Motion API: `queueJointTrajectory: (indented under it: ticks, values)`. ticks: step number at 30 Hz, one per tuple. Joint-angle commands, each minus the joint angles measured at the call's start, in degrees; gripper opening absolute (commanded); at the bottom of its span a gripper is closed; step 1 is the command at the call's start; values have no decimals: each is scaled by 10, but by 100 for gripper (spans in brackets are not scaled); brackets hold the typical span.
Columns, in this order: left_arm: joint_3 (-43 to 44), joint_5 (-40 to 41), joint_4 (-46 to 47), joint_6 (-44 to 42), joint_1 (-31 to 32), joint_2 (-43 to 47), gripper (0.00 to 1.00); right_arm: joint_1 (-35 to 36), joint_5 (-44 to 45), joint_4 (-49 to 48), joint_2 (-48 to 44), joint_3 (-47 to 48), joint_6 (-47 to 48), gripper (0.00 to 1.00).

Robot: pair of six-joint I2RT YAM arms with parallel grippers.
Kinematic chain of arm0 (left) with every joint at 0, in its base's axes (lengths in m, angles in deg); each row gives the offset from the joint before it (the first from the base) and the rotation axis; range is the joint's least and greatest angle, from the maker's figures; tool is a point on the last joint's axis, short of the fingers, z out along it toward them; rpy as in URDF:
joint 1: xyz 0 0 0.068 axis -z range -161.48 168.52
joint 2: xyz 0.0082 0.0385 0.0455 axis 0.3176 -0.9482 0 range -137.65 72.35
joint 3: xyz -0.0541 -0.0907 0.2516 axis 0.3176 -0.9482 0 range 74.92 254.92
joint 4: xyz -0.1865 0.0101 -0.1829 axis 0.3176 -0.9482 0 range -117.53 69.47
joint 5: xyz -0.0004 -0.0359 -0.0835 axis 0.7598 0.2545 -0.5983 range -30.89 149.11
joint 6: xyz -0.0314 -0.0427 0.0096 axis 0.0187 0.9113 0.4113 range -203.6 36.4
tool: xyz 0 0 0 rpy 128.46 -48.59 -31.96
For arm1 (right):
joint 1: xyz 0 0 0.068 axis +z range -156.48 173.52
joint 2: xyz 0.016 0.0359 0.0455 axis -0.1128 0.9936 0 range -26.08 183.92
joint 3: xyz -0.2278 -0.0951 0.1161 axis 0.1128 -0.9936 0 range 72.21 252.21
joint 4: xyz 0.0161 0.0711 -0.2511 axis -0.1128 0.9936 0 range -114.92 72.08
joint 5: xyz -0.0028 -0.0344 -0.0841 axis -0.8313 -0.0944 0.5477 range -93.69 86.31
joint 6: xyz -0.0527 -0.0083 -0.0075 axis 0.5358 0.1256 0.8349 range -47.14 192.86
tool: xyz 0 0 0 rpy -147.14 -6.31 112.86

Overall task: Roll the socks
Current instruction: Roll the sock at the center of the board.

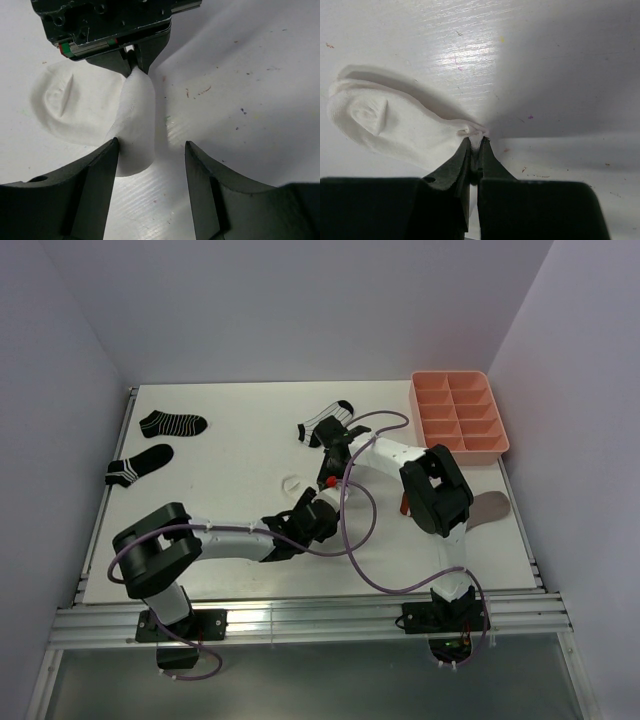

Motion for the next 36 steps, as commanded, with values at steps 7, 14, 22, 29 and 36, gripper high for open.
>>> queueJointTrajectory:
  ticks: [7,14,22,29,36]
  values:
    - [43,64,12,-23,0,-47,61,2,7,25,45,-26,15,0]
    - [58,69,-14,-10,0,-79,61,2,-6,16,49,-33,20,0]
    - [75,57,-59,24,0,-118,58,1,-20,2,44,-42,15,0]
    - [77,23,-112,71,-15,-129,25,1,-49,-73,8,-78,15,0]
    - [58,-93,-138,126,-57,-76,1,-6,-54,-194,-87,-143,10,15]
